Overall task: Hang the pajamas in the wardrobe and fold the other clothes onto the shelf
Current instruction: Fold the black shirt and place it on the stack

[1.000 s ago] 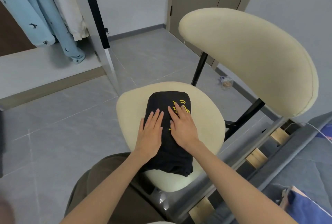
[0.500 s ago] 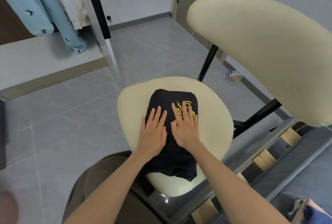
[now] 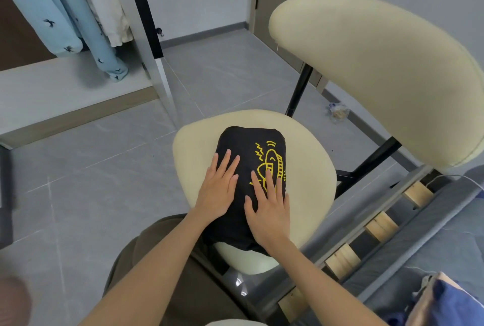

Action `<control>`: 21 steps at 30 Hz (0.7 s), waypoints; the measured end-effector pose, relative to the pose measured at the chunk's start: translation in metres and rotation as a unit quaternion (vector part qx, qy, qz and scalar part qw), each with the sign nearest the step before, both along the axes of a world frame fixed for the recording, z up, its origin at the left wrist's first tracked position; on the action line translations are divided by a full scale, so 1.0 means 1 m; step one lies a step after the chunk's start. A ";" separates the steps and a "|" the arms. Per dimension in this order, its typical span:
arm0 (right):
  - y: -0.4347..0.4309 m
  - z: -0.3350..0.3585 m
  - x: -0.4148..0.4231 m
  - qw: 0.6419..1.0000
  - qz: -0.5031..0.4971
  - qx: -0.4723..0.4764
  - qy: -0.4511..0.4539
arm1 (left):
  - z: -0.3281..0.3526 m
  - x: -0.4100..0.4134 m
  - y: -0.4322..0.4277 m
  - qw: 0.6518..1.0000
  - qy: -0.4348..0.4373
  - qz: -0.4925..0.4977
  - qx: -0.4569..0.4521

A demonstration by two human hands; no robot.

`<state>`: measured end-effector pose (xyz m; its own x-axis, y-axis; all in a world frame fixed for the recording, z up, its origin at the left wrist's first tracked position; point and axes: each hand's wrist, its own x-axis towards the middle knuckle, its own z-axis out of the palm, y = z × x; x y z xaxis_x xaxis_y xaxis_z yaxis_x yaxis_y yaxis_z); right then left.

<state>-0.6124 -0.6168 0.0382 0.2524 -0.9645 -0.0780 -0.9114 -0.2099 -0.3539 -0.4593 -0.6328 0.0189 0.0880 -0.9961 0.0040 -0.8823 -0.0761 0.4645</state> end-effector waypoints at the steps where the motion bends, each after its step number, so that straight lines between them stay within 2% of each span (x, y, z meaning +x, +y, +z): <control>1: 0.002 -0.003 -0.002 1.000 -0.005 -0.001 -0.006 | -0.001 0.000 -0.001 1.000 0.006 0.006 0.005; 6: -0.003 -0.003 -0.002 0.998 -0.003 0.047 -0.042 | 0.009 0.000 -0.004 0.993 0.105 0.045 0.037; 9: -0.011 0.004 -0.011 0.985 -0.015 0.075 -0.154 | 0.020 0.002 -0.004 0.966 0.238 0.105 0.006; 12: -0.018 0.012 -0.015 0.955 -0.103 0.065 -0.272 | 0.031 0.006 -0.002 0.932 0.321 0.171 -0.001; 16: -0.031 0.019 -0.014 0.903 -0.237 0.144 -0.329 | 0.043 0.010 -0.009 0.911 0.342 0.215 0.085; 18: -0.039 0.020 -0.013 0.881 -0.259 0.189 -0.349 | 0.044 0.013 -0.014 0.905 0.338 0.220 0.138; 21: -0.050 0.019 -0.013 0.869 -0.260 0.225 -0.355 | 0.042 0.014 -0.018 0.892 0.341 0.237 0.179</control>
